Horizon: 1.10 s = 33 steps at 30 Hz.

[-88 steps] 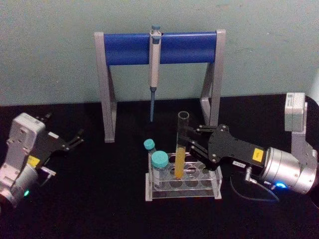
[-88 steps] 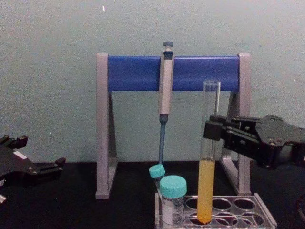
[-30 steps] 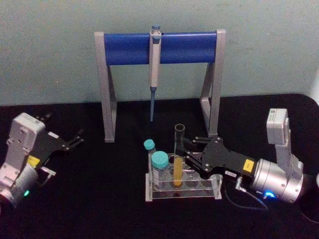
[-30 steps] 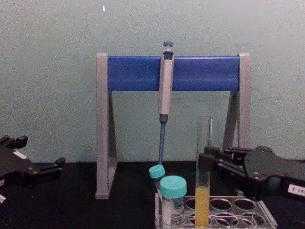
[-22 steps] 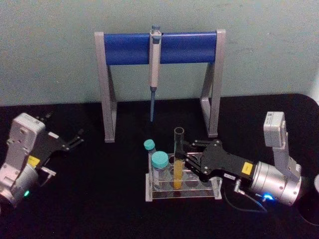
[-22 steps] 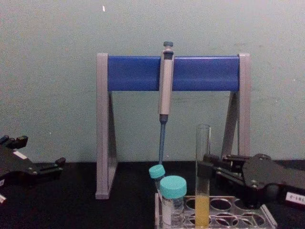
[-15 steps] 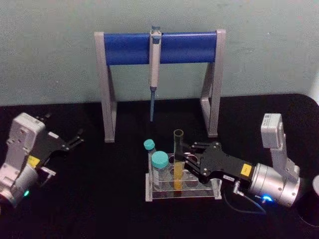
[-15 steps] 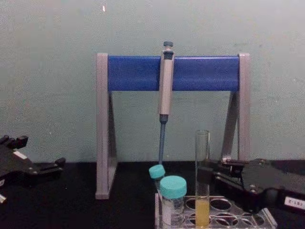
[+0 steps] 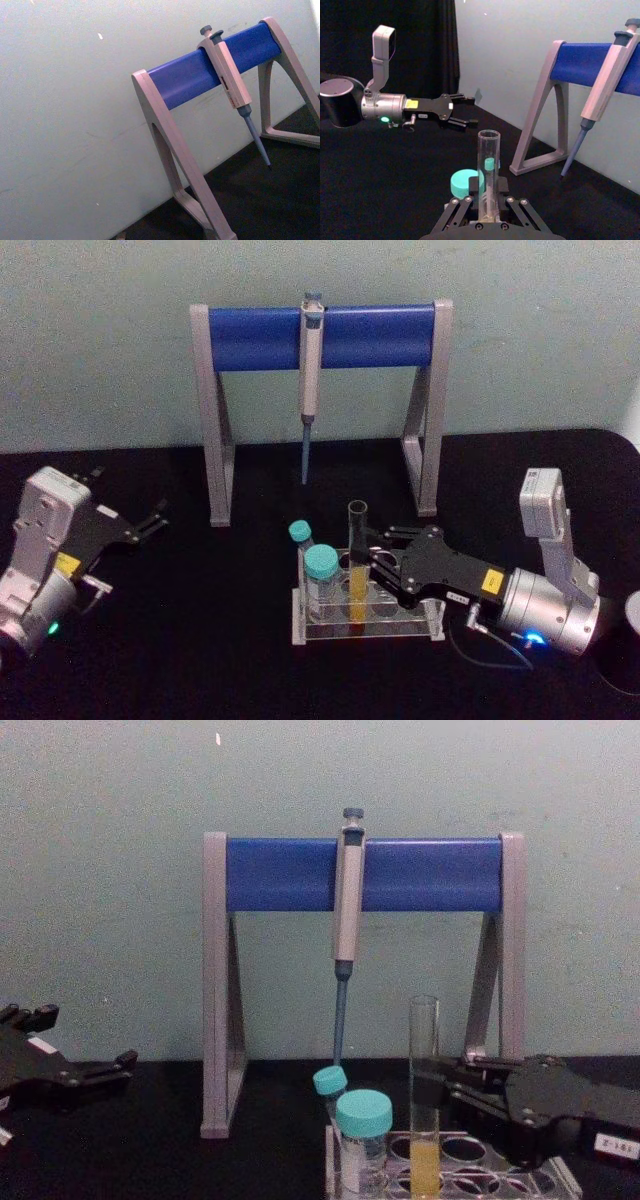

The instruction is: Pick up the test tube from the test tube rack, shake it, then place it back into the test tube rack.

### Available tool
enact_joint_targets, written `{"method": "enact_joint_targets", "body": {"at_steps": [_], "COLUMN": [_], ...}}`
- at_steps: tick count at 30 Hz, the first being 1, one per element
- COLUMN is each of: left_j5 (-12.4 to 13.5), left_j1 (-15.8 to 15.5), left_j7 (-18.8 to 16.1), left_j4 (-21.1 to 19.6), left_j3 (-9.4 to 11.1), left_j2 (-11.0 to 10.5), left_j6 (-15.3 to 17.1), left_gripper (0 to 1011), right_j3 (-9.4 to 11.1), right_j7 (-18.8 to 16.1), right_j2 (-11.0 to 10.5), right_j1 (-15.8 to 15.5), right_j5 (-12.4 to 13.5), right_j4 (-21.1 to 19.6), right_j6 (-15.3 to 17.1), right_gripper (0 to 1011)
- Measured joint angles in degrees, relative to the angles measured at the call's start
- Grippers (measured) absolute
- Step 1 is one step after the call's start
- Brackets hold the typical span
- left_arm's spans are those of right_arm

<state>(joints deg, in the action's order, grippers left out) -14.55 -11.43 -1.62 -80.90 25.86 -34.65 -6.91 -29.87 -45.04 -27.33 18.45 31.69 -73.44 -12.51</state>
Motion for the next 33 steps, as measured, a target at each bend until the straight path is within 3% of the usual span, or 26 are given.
{"method": "enact_joint_targets", "body": {"at_steps": [9, 13, 19, 33], "left_j5": [0.0, 0.0, 0.0, 0.0], "left_j1": [0.0, 0.0, 0.0, 0.0], "left_j7": [0.0, 0.0, 0.0, 0.0], "left_j4": [0.0, 0.0, 0.0, 0.0], "left_j3": [0.0, 0.0, 0.0, 0.0], "left_j2": [0.0, 0.0, 0.0, 0.0], "left_j6": [0.0, 0.0, 0.0, 0.0], "left_gripper": [1001, 1001, 1001, 1001], "right_j3": [0.0, 0.0, 0.0, 0.0], "right_j7": [-0.1, -0.1, -0.2, -0.3], "right_j2": [0.0, -0.1, -0.1, -0.1], "right_j1": [0.0, -0.1, -0.1, 0.0], "right_j5": [0.0, -0.2, -0.2, 0.0], "right_j4": [0.0, 0.0, 0.0, 0.0], "right_j6": [0.0, 0.3, 0.2, 0.2], "right_gripper": [216, 297, 520, 935]}}
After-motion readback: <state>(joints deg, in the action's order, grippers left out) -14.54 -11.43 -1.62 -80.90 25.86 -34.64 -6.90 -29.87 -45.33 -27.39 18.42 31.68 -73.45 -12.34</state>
